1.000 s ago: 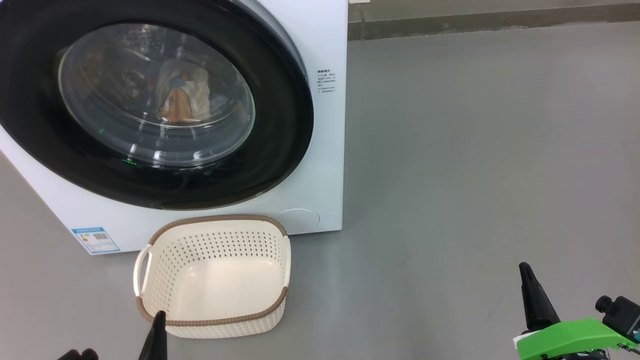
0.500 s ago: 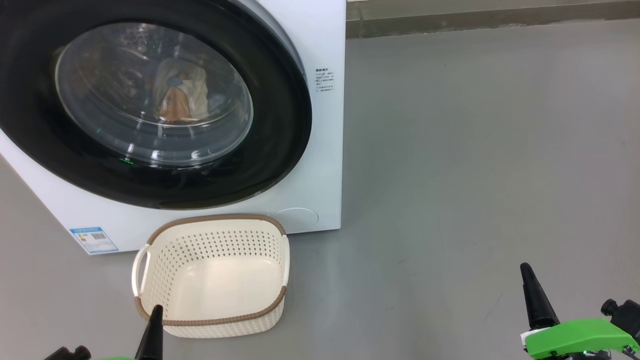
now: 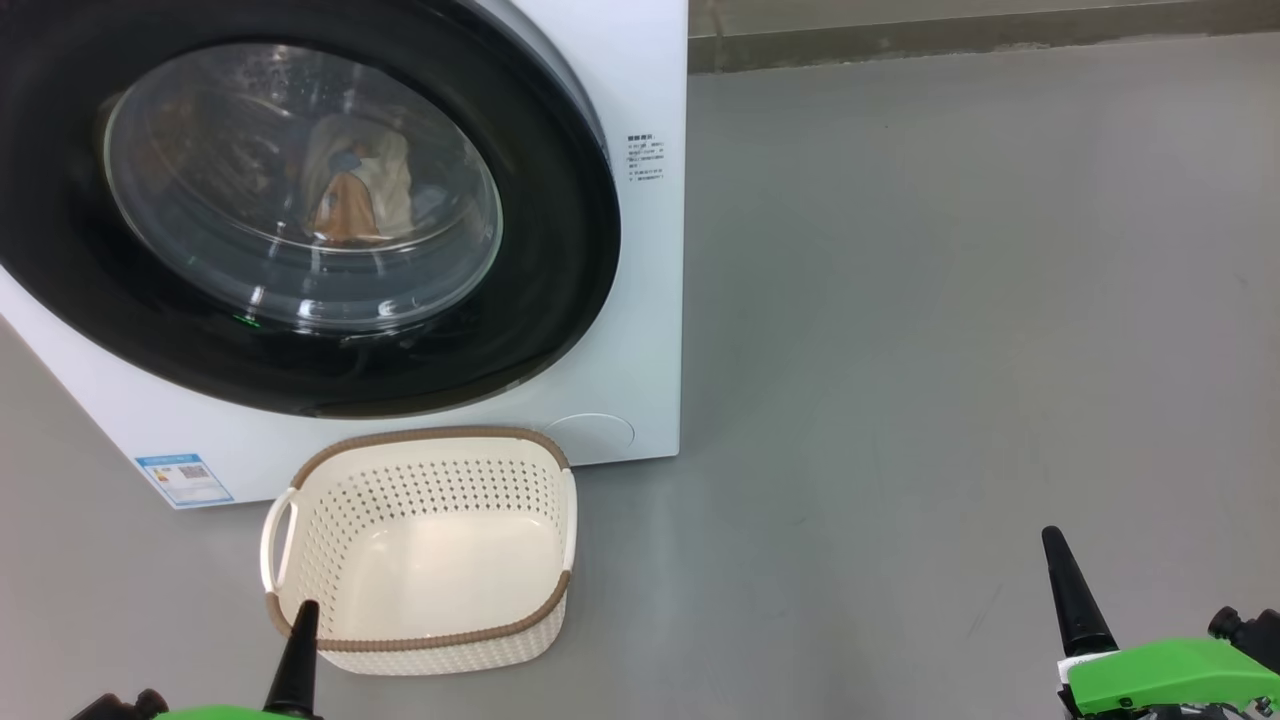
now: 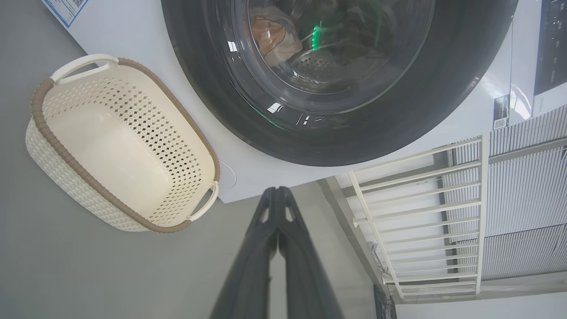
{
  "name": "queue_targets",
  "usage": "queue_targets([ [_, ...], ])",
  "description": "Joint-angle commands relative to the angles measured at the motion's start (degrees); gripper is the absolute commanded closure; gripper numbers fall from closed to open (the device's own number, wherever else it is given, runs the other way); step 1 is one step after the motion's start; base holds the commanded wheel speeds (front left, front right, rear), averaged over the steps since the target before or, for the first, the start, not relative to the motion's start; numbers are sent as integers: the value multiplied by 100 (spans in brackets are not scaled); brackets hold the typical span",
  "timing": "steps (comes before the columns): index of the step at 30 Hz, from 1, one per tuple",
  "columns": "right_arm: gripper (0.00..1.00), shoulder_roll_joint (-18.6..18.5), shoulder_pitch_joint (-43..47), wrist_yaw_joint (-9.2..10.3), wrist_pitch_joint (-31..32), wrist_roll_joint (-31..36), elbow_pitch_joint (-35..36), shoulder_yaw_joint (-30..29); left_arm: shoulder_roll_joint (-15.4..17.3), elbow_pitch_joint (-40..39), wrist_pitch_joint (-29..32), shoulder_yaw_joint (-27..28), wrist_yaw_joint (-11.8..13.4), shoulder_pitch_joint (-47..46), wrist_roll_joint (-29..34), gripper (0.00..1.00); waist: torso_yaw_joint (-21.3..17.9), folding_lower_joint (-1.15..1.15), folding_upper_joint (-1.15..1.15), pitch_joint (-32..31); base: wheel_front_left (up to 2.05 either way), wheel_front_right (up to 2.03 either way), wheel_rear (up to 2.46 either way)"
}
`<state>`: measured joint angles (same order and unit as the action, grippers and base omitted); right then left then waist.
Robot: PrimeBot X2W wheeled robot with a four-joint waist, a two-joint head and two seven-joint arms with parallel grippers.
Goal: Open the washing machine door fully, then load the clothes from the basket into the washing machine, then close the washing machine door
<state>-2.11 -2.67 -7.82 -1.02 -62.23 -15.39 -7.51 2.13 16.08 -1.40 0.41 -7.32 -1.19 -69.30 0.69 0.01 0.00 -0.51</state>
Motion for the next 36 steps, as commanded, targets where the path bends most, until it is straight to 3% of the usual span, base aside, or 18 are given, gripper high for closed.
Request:
queue_targets([
  [1,100,-61,-274,21,60,-236,148,86,94,-164,56,166,-11,-261,-154,100,-3,0,0,3,0,0,0],
  [36,100,-74,-340,31,654,-2608,138,97,111,-198,653,507,-16,-463,-2023,100,-59,0,0,59,0,0,0],
])
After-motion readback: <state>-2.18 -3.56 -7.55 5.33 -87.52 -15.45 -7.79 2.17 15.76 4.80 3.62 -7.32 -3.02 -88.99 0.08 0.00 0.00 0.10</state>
